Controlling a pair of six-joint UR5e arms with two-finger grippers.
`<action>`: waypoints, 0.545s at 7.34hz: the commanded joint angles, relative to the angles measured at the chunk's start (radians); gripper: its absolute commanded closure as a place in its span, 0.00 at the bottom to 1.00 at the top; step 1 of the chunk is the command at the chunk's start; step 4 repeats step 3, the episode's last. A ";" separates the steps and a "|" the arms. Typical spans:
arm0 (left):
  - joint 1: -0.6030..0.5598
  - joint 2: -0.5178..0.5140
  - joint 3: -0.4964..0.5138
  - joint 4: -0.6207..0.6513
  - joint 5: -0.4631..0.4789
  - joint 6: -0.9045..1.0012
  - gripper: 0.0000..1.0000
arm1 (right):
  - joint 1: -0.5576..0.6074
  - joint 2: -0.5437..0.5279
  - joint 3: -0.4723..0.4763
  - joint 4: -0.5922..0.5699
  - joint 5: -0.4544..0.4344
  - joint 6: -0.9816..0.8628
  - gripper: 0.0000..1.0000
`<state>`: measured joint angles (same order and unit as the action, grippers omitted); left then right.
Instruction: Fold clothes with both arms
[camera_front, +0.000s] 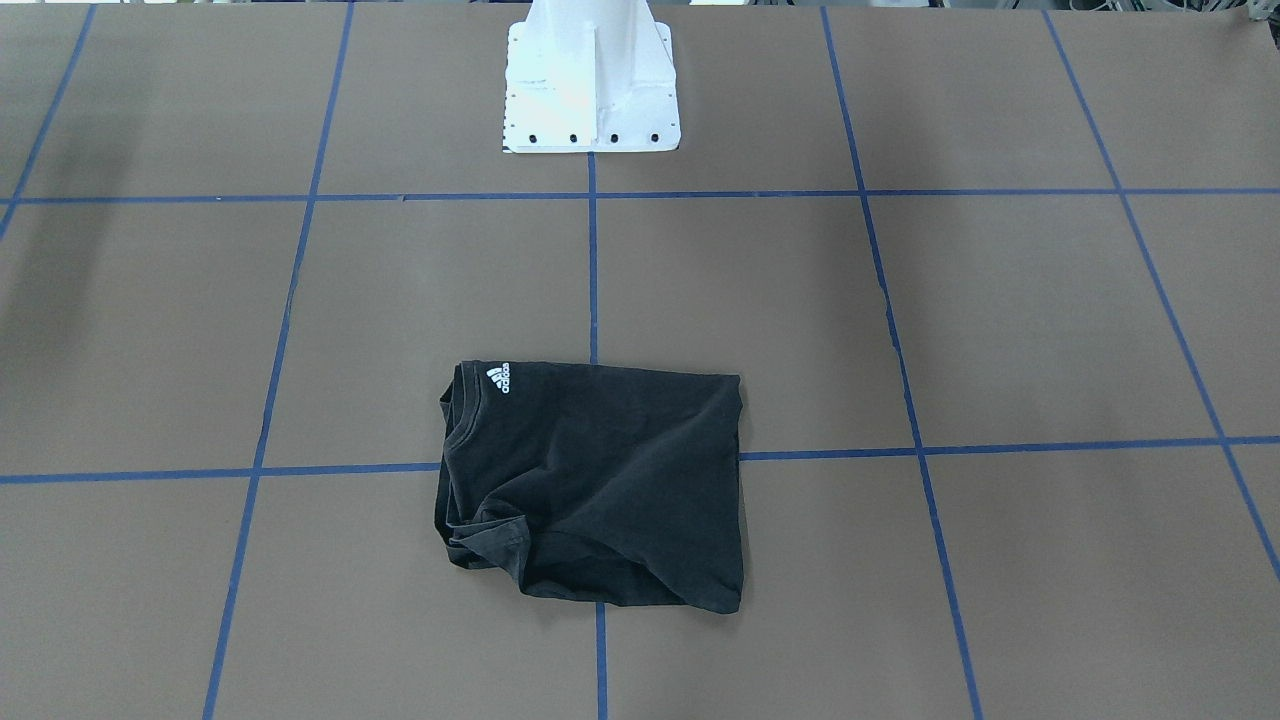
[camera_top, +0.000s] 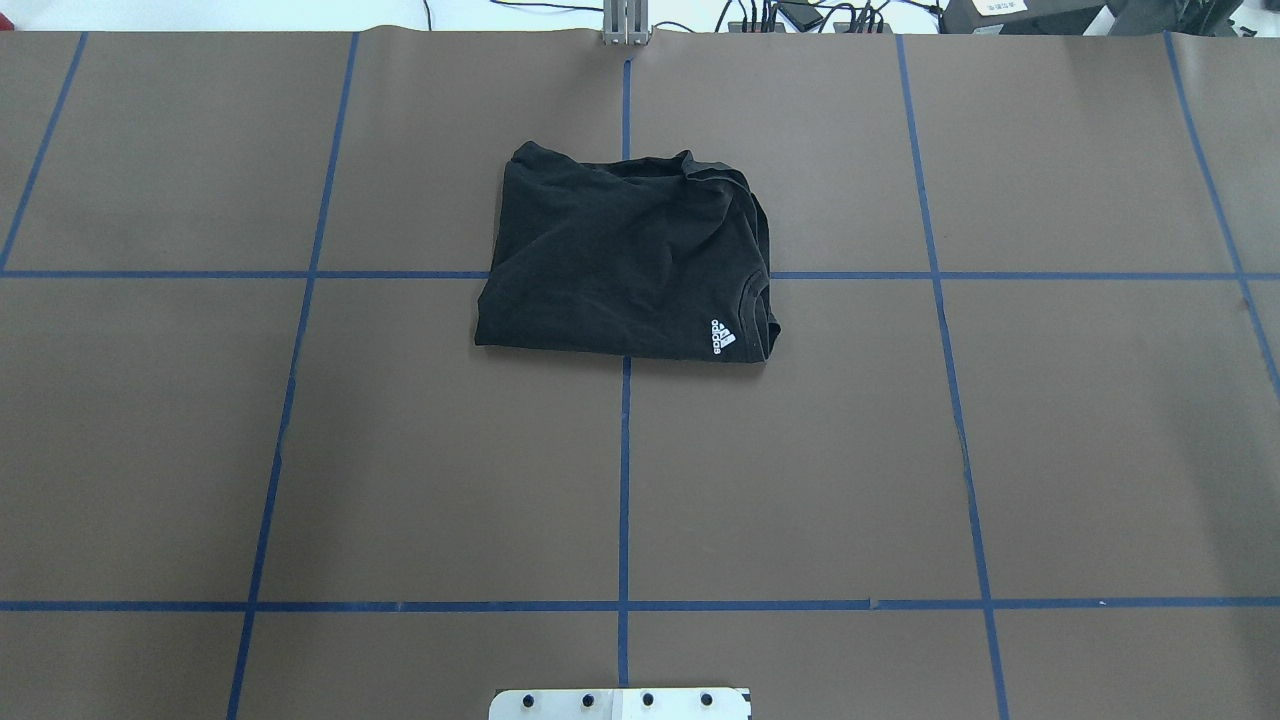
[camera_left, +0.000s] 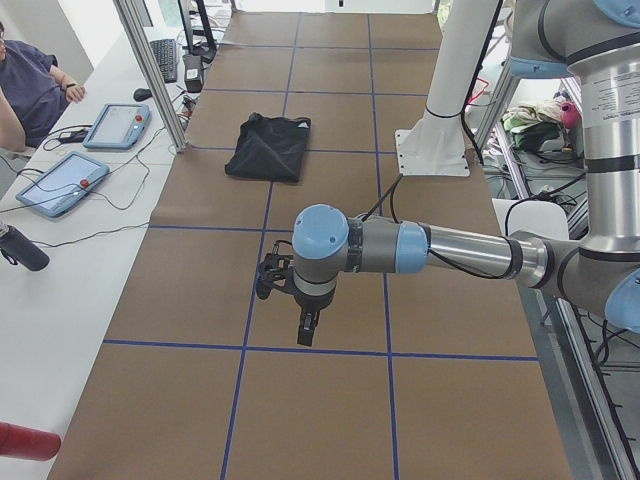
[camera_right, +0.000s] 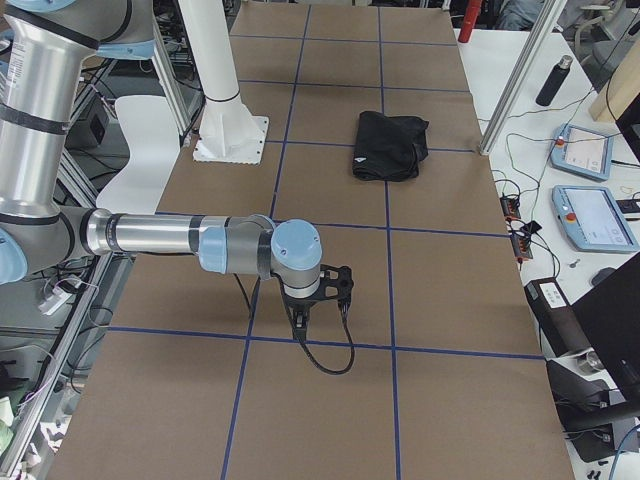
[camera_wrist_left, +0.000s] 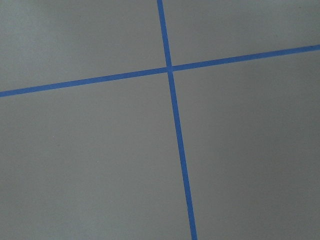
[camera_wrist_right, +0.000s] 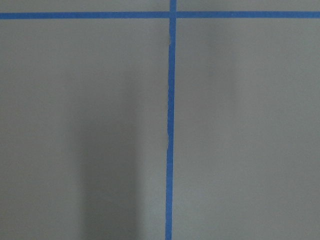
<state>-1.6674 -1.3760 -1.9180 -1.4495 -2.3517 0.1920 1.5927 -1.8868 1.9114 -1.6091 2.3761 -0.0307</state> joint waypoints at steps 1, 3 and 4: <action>0.000 0.000 0.001 0.000 0.000 0.001 0.00 | 0.000 0.000 0.000 0.000 0.000 0.000 0.00; 0.001 -0.002 -0.001 -0.002 0.003 0.001 0.00 | 0.000 0.000 0.000 0.000 0.000 0.002 0.00; 0.001 -0.002 -0.001 -0.002 0.003 0.001 0.00 | 0.000 0.000 0.000 0.000 0.000 0.002 0.00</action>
